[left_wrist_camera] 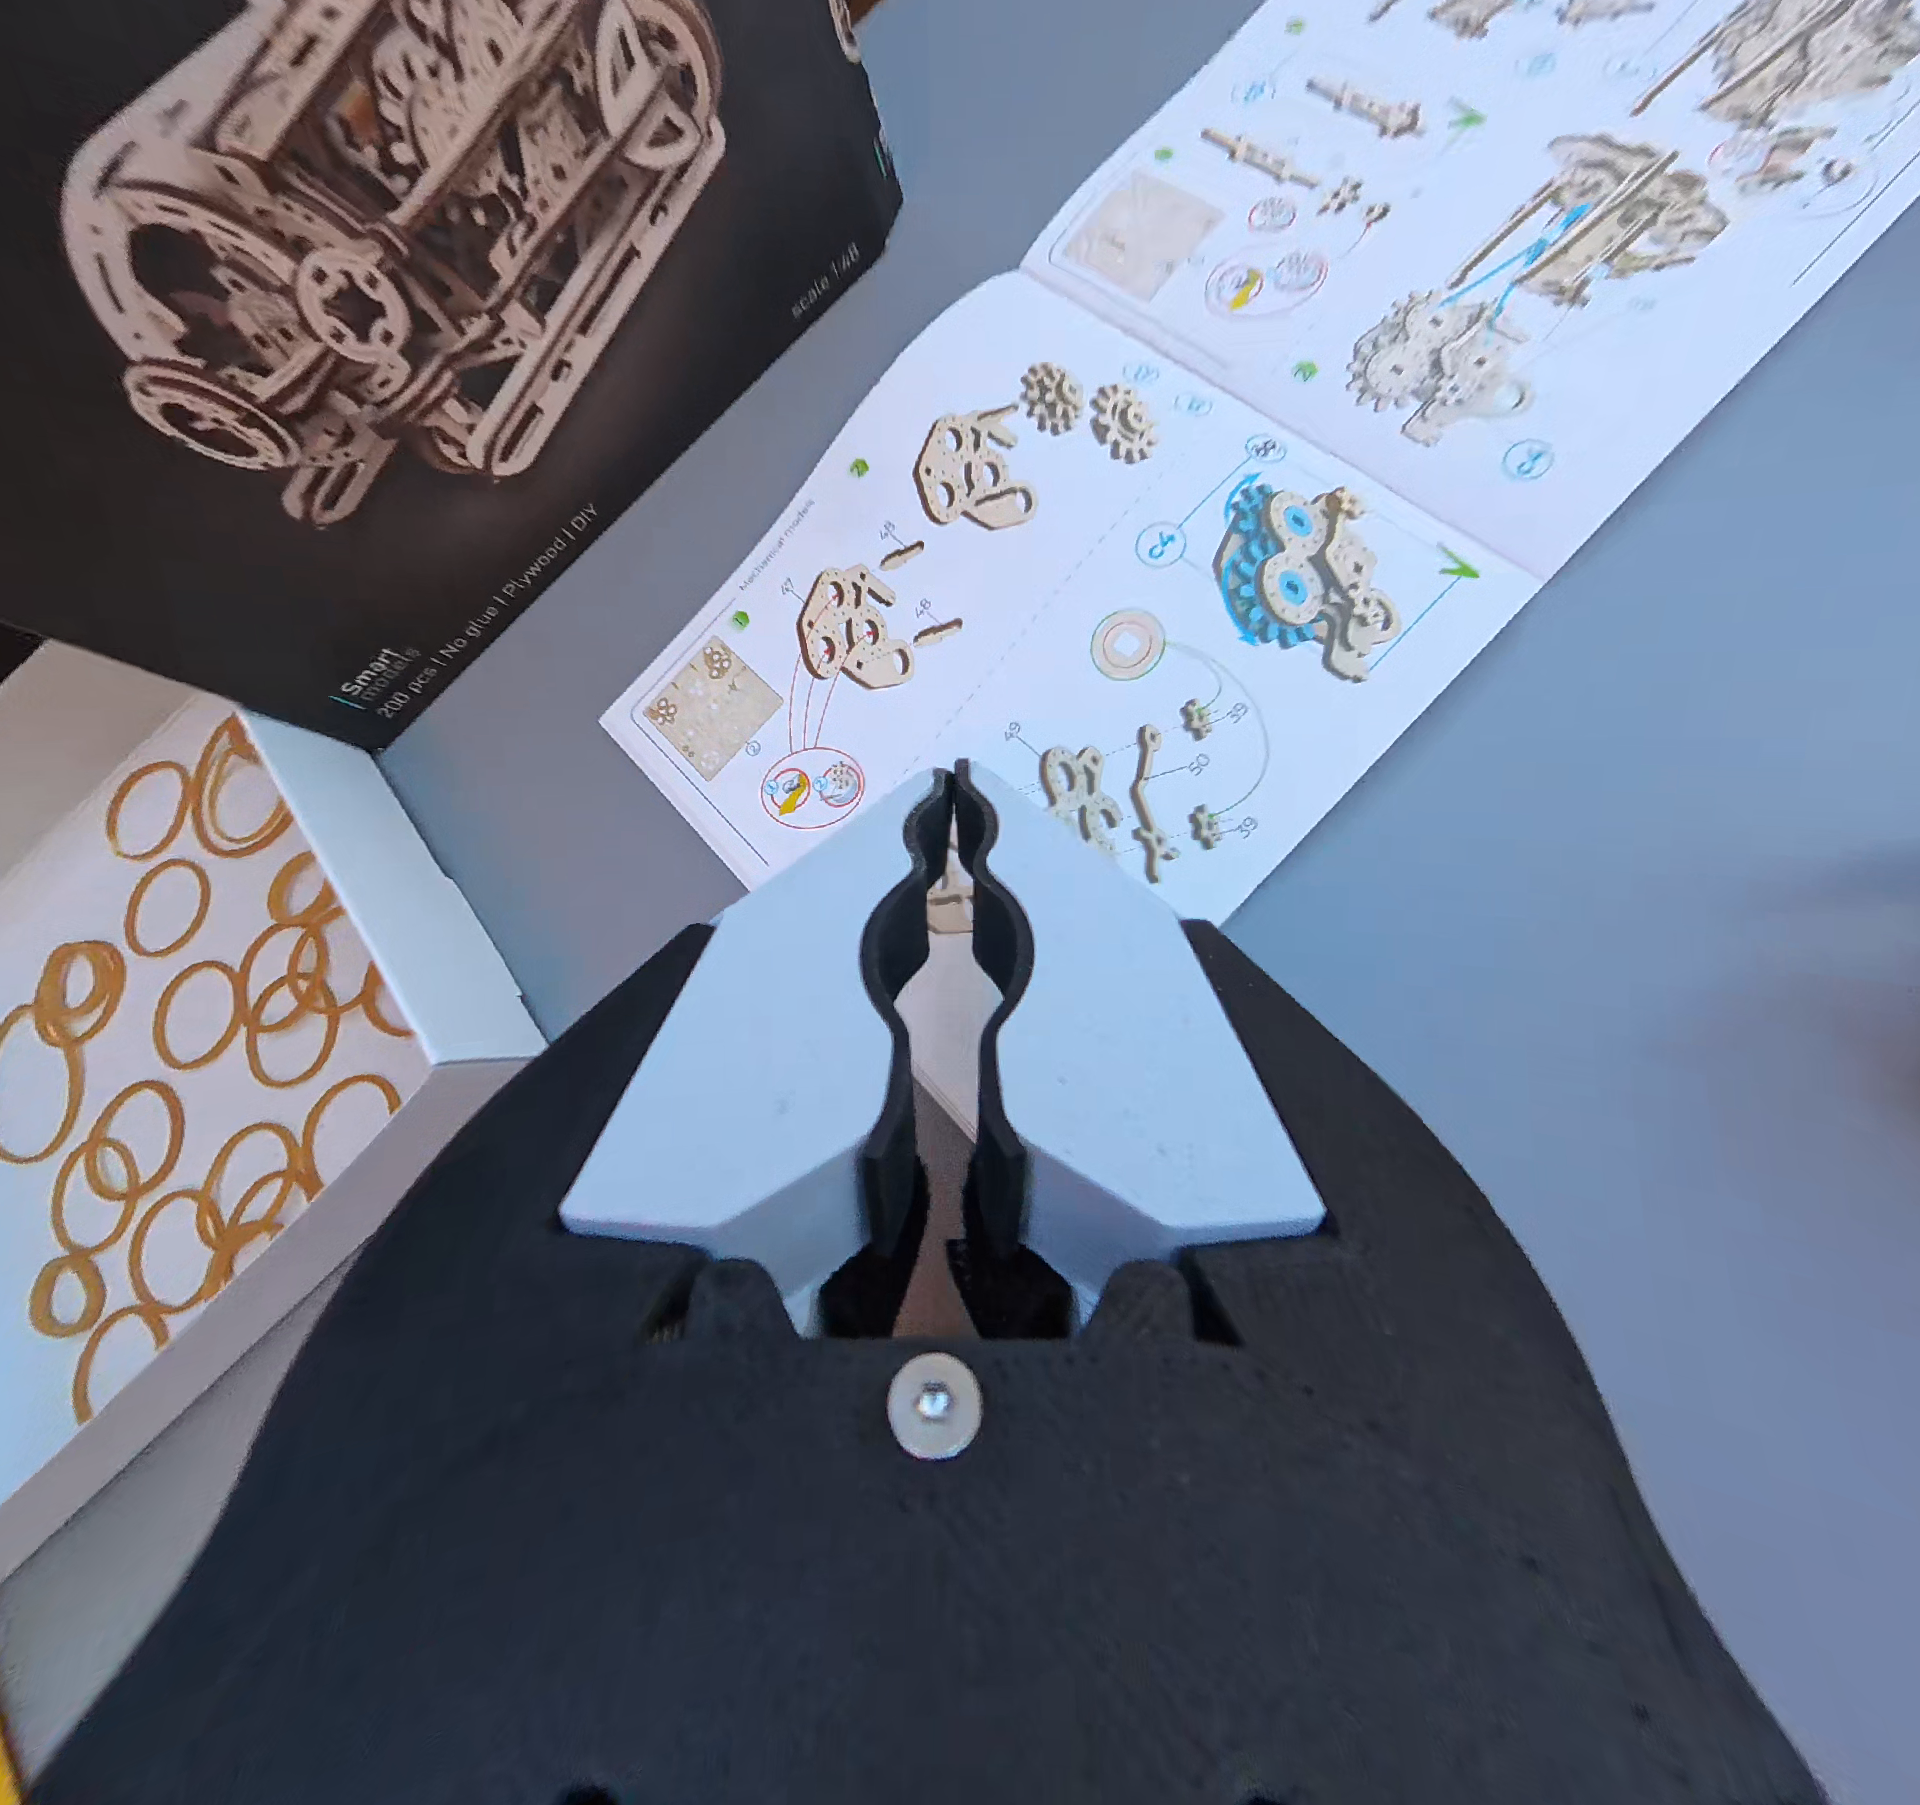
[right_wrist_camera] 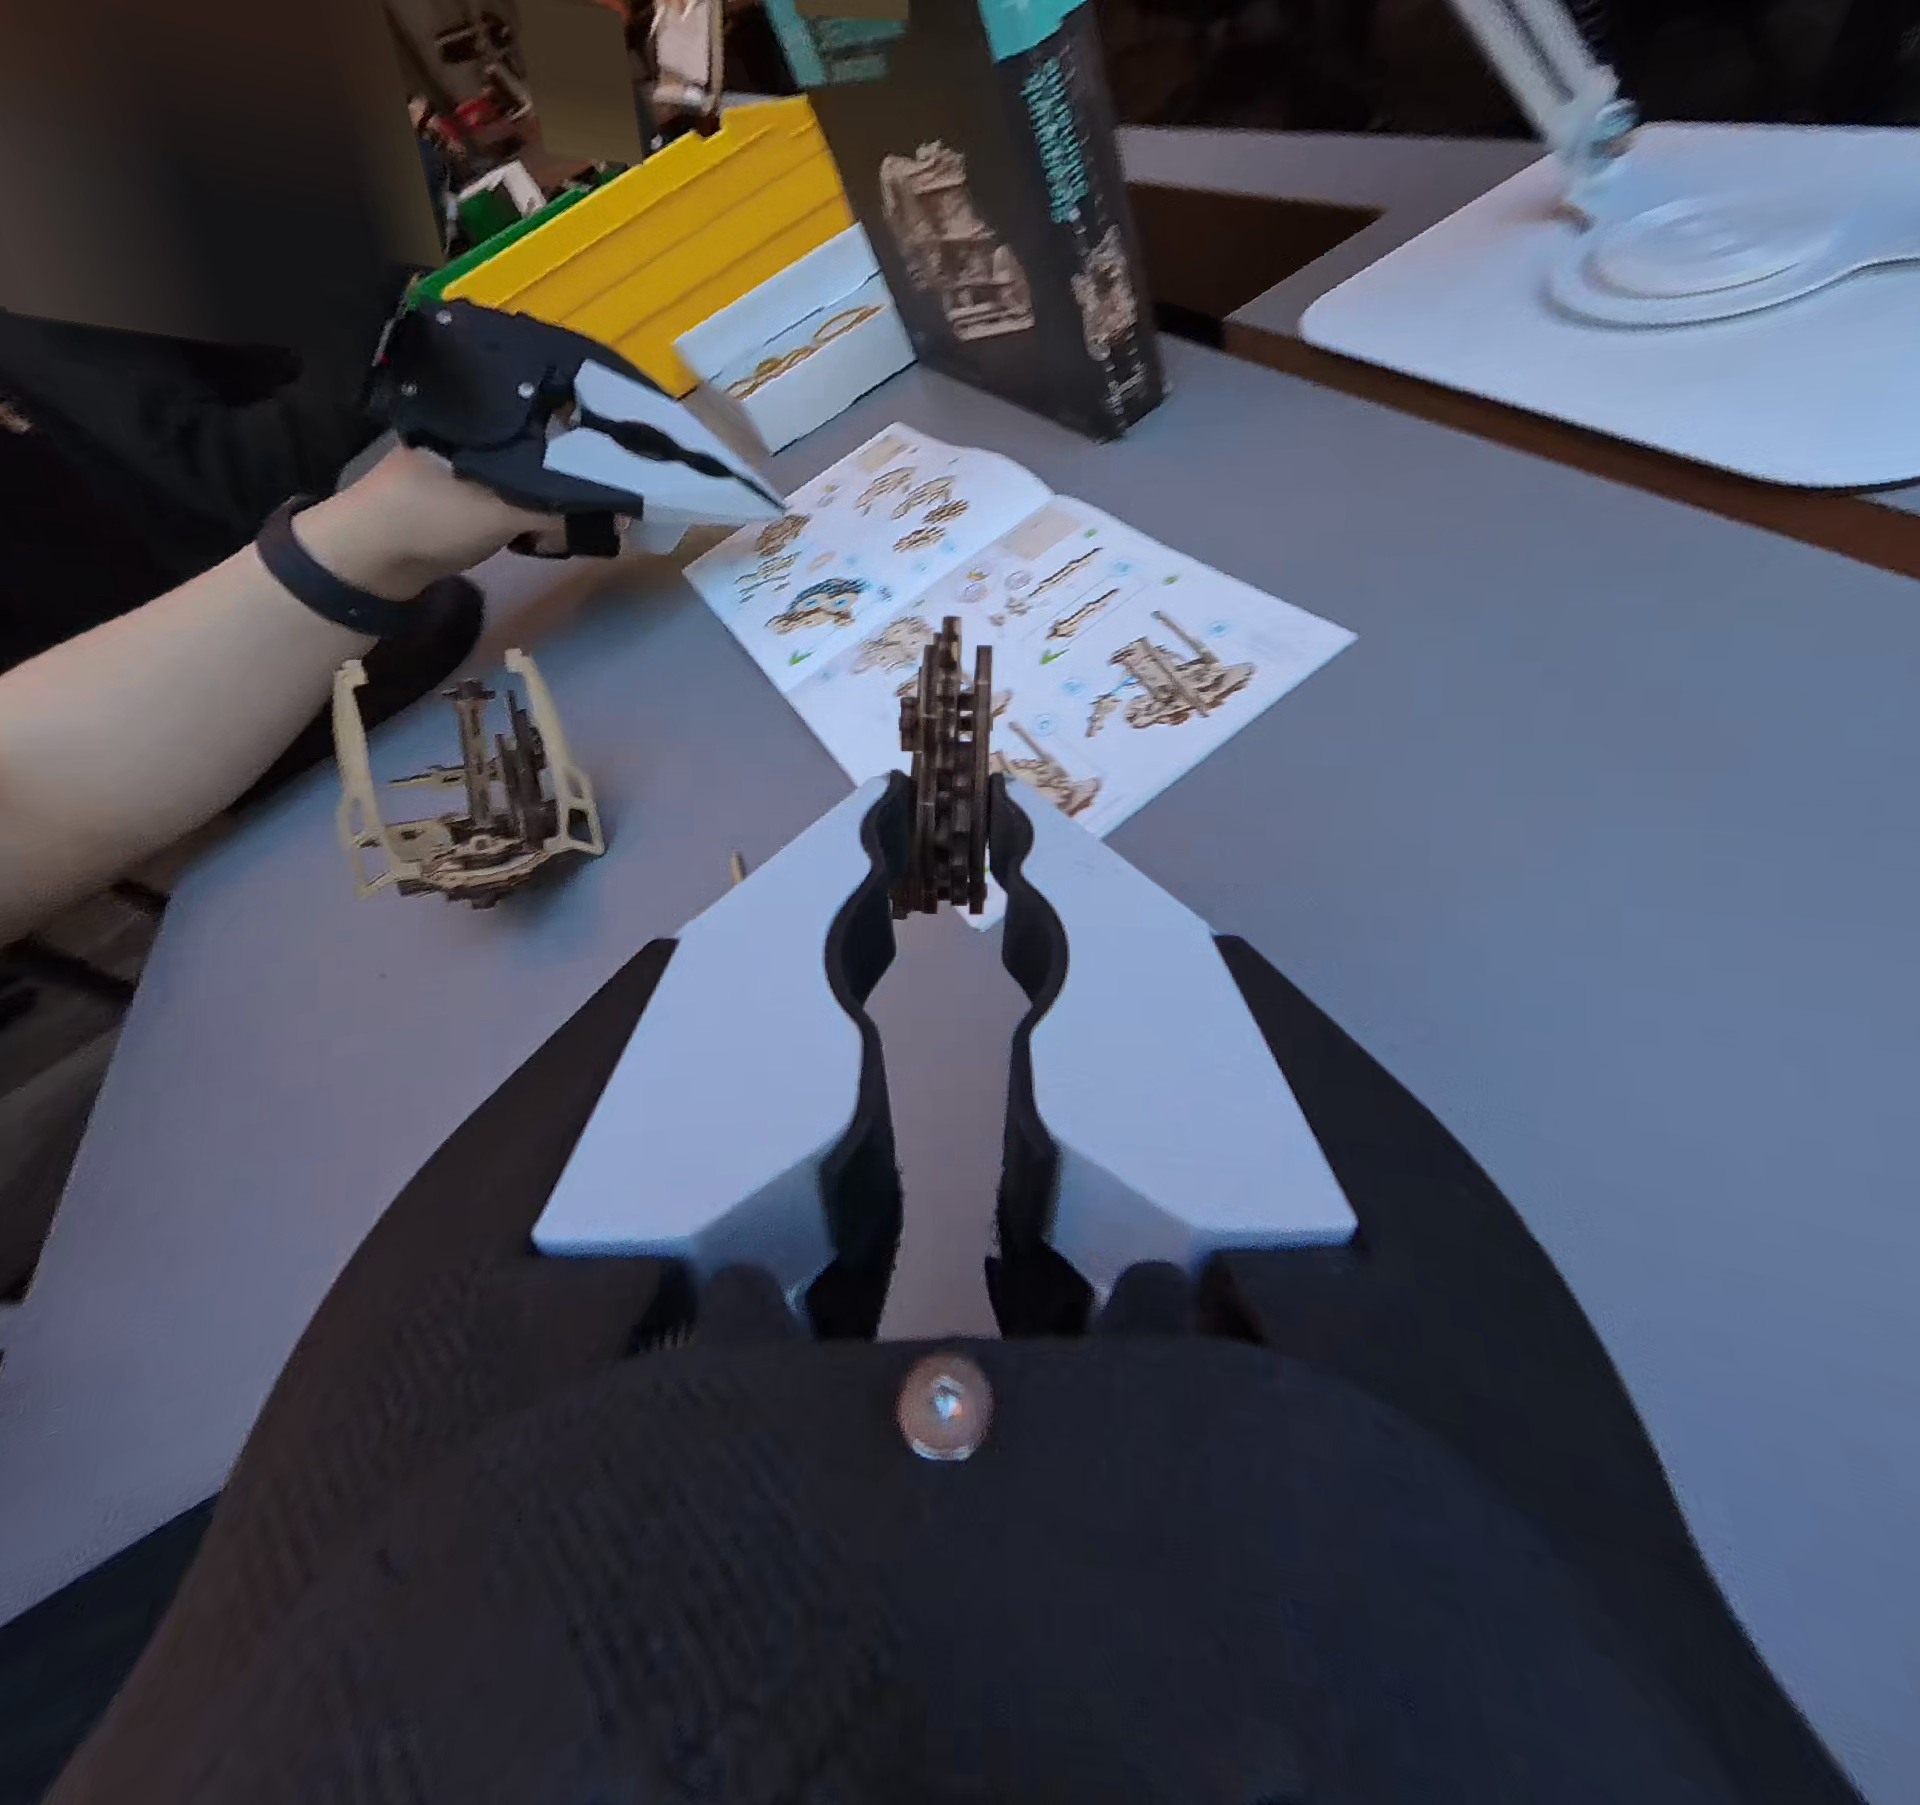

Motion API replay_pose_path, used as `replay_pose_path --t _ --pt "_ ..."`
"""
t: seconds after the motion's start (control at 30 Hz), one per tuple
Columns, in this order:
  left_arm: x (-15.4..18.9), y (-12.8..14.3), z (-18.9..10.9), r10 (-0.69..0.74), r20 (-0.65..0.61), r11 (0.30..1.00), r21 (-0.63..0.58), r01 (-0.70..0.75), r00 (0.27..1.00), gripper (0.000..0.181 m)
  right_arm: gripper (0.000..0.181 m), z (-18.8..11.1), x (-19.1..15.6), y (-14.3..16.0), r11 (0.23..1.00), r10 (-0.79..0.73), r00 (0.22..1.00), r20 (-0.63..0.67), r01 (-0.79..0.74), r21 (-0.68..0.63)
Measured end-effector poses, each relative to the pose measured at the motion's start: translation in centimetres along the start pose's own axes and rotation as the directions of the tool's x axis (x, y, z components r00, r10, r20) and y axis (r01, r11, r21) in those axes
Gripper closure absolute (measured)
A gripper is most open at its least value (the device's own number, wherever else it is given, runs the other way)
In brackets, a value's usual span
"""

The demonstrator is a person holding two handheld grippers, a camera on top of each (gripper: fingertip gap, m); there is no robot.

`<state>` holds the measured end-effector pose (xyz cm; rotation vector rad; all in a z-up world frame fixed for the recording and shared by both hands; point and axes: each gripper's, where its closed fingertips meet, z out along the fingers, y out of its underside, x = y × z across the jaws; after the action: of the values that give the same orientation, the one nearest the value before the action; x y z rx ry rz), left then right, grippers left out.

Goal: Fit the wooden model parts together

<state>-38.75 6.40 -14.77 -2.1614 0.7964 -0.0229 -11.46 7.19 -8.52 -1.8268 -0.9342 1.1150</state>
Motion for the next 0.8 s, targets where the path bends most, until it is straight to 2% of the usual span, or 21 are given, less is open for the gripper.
replay_pose_path --t 0.03,0.13,0.2,0.3,0.43,0.53,0.63,0.8 --pt "0.1 -0.5 -0.7 -0.015 0.008 0.999 0.033 0.014 1.0 0.181 0.169 0.4 -0.9 0.1 1.0 -0.004 1.0 0.031 0.005 -0.022" --pt "0.8 -1.7 -3.0 -0.088 0.006 0.988 0.129 0.087 0.996 0.178 0.169 1.2 -3.3 -0.1 0.997 0.002 0.994 0.112 0.006 -0.074" --pt "2.1 -2.5 -4.3 -0.134 -0.037 0.971 0.194 0.138 0.99 0.173 0.169 1.8 -4.9 -1.1 0.996 0.023 0.981 0.191 -0.007 -0.087" --pt "5.3 -2.9 -5.8 -0.176 -0.171 0.945 0.247 0.215 0.969 0.163 0.169 3.2 -6.5 -2.7 0.99 0.074 0.952 0.297 -0.033 -0.14" --pt "9.6 -2.5 -7.3 -0.084 -0.31 0.938 0.297 0.18 0.947 0.158 0.168 5.8 -6.2 -2.7 0.955 0.104 0.929 0.355 0.006 -0.296" --pt "11.3 -1.3 -8.0 -0.027 -0.382 0.942 0.299 0.151 0.924 0.154 0.168 6.7 -5.2 -2.5 0.94 0.092 0.931 0.354 0.036 -0.339" --pt "12.0 -1.0 -8.7 -0.006 -0.481 0.933 0.313 0.178 0.877 0.153 0.168 6.1 -4.3 -2.4 0.93 0.044 0.941 0.337 0.085 -0.358" --pt "13.5 -1.9 -10.1 -0.038 -0.649 0.906 0.299 0.3 0.76 0.143 0.168 4.4 -3.5 -2.0 0.911 0.108 0.922 0.373 0.058 -0.408"
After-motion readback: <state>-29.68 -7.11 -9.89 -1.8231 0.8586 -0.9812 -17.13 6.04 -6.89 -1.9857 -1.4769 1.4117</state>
